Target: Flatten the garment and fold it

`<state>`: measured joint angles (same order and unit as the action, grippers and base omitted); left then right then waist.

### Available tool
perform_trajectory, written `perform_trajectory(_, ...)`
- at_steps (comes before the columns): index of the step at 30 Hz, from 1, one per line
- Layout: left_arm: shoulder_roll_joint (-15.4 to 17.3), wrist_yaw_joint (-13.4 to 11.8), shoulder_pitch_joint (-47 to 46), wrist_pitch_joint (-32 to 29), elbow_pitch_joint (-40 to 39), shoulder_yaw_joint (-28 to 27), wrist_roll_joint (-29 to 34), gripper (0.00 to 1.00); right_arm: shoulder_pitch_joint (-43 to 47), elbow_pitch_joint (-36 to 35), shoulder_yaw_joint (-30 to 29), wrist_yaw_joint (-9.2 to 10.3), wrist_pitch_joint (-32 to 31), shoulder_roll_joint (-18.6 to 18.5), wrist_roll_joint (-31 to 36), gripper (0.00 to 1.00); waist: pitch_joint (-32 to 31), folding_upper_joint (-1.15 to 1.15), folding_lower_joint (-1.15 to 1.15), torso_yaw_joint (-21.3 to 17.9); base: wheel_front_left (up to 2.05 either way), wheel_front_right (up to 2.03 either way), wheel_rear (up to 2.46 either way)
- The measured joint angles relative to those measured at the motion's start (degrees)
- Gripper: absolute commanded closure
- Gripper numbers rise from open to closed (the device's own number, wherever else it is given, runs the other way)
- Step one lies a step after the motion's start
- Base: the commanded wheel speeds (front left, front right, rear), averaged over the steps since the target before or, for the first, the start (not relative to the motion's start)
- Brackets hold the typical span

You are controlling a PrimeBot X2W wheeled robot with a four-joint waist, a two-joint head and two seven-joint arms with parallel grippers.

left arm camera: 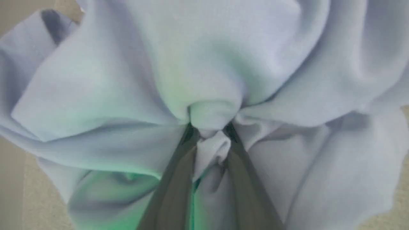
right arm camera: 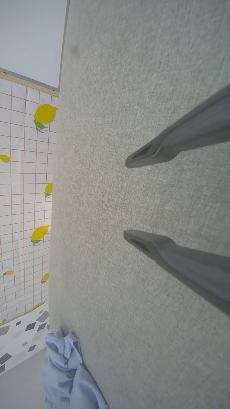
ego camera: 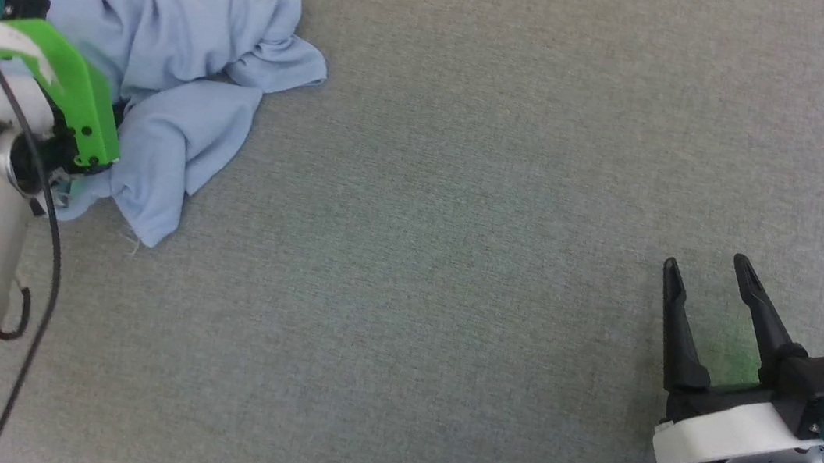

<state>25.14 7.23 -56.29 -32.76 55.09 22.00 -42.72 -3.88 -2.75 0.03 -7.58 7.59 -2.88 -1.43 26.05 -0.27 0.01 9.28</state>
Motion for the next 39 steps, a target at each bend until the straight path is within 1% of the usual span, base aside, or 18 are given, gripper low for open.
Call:
perform_trajectory(3, -1.13, -0.25, 1.13, 6.95, 0.62, -2.27, -2.04, 1.0, -0.01, 0.77, 0.15, 0.0, 0.09, -0.01, -0.29, 0.0, -1.02, 0.0, 0.0, 0.45, 0.0, 0.0, 0.0)
perform_trajectory(6, -2.14, -0.76, 1.56, 15.49, 0.51, -3.65, -2.13, 1.0, -0.01, 1.85, 0.4, 0.0, 0.75, 0.0, -1.1, 0.0, -2.41, 0.0, 0.0, 0.84, 0.0, 0.0, 0.0)
perform_trajectory(7, -1.81, -0.75, 0.59, 22.94, -0.76, -4.09, -1.22, 1.0, -0.01, 3.26, 0.53, 0.0, 1.44, 0.0, -1.8, 0.0, -4.25, 0.0, 0.0, 1.26, 0.0, 0.0, 0.0)
perform_trajectory(9, -1.44, -0.7, -1.01, 26.13, -2.03, -4.23, -0.93, 1.0, 0.0, 4.39, 0.63, 0.0, 2.02, 0.0, -2.43, 0.0, -5.61, 0.0, 0.0, 1.55, 0.0, 0.0, 0.0)
perform_trajectory(12, -0.54, -0.46, -3.98, 28.72, -4.38, -3.69, 0.18, 1.0, 0.0, 5.99, 1.04, 0.0, 2.66, -0.01, -3.39, 0.0, -7.56, 0.0, 0.0, 1.84, 0.0, 0.0, 0.0)
perform_trajectory(19, 2.11, -0.15, -10.9, 29.82, -11.24, -1.6, 1.3, 1.0, 0.45, 9.83, 1.54, 0.0, 4.74, 0.0, -5.94, 0.0, -13.25, 0.0, -0.01, 1.76, 0.0, 0.0, 0.0)
perform_trajectory(25, 1.54, -0.15, -12.04, 27.67, -15.99, 0.93, 1.0, 1.0, 1.16, 11.38, 0.85, 0.0, 5.61, -0.01, -6.81, 0.0, -17.55, 0.0, -0.01, 0.81, 0.0, 0.0, 0.0)
perform_trajectory(30, -0.9, -0.14, -11.86, 25.21, -20.75, 3.7, -1.55, 1.0, 1.43, 12.16, -0.07, 0.0, 6.11, 0.02, -7.23, 0.0, -20.39, 0.0, -0.01, -1.36, 0.0, 0.0, 0.0)
perform_trajectory(35, -4.8, -0.14, -10.09, 23.68, -26.13, 6.53, -4.31, 1.0, 1.69, 12.55, -1.63, 0.0, 6.42, 0.0, -7.23, 0.0, -22.2, 0.0, -0.01, -4.95, 0.0, 0.0, 0.0)
perform_trajectory(39, -8.13, -0.13, -6.87, 22.75, -29.04, 8.7, -6.31, 1.0, 2.03, 12.52, -3.38, 0.0, 6.56, -0.02, -7.21, 0.0, -23.16, 0.0, -0.01, -8.14, 0.0, 0.0, 0.0)
